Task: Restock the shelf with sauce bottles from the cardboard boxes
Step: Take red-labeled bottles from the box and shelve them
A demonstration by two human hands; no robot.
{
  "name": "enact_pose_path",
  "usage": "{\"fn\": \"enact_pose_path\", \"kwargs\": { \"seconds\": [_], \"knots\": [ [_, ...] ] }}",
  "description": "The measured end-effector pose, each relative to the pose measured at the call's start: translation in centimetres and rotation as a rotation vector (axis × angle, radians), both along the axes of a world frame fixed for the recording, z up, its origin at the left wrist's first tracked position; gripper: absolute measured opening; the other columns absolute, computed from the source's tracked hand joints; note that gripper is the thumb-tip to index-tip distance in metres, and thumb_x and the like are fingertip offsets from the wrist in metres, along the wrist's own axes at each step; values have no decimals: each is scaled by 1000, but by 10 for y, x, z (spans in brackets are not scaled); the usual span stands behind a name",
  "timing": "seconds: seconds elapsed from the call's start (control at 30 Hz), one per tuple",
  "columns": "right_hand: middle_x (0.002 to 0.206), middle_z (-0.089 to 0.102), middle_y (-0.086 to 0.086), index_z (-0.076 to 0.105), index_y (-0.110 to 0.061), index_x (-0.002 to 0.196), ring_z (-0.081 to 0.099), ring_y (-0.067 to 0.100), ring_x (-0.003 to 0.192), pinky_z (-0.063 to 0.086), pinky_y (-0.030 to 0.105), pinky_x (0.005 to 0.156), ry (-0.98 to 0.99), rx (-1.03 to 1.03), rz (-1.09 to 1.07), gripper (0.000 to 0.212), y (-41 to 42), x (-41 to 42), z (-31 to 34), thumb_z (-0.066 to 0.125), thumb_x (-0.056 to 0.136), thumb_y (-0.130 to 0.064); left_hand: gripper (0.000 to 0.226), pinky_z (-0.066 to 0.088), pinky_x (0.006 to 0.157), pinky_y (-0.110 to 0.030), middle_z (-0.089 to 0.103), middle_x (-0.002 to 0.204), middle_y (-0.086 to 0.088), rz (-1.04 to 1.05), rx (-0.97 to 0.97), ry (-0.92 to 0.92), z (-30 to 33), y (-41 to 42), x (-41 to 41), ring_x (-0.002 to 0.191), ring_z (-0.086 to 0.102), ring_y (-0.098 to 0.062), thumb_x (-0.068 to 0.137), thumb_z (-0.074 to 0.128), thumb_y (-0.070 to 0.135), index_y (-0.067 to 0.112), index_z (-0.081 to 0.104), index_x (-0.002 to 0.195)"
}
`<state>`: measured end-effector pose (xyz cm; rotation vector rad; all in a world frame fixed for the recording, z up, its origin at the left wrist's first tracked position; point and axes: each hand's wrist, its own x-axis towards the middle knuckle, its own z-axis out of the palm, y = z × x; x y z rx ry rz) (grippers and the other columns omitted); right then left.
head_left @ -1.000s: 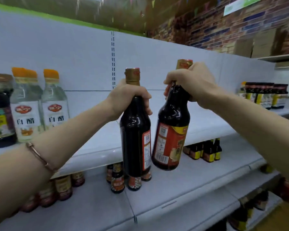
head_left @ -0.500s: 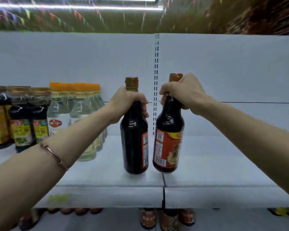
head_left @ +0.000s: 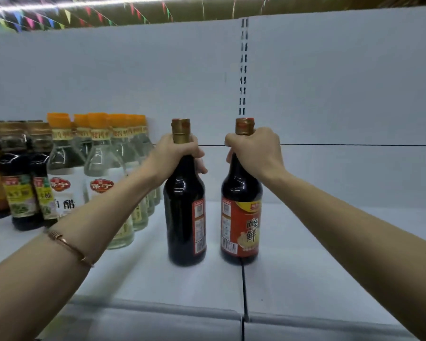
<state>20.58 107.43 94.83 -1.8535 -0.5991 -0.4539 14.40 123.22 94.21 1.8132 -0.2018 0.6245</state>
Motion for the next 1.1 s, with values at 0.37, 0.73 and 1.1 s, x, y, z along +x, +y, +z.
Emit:
{"fn": "enact_pose_path", "kwargs": {
  "seconds": [0.37, 0.73, 1.1],
  "knots": [
    [68, 70, 7, 64, -3, 68, 59, 19, 61, 53, 39, 68, -36, 117, -6, 29, 34, 18, -9, 59, 83, -28, 20, 54, 76, -22, 71, 84, -3, 264, 30, -217, -21, 22, -15, 80, 69, -10, 80, 72, 32, 15, 67, 89],
    [85, 55, -11, 44, -22, 113, 54, 4, 78, 41, 21, 64, -25, 55, 143, 35, 47, 12, -54, 59, 92, -45, 57, 45, 100, -49, 46, 128, 0, 352, 137, 187, -60, 23, -32, 123, 49, -23, 84, 52, 59, 27, 37, 129],
    [126, 48, -2, 27, -34, 128, 53, 21, 117, 50, 45, 97, 223, -210, 438, 76, 15, 22, -76, 79, 77, -14, 93, 43, 103, -46, 50, 139, 4, 368, 256, 220, -86, 31, -26, 125, 51, -17, 76, 77, 19, 31, 18, 148]
  ]
}}
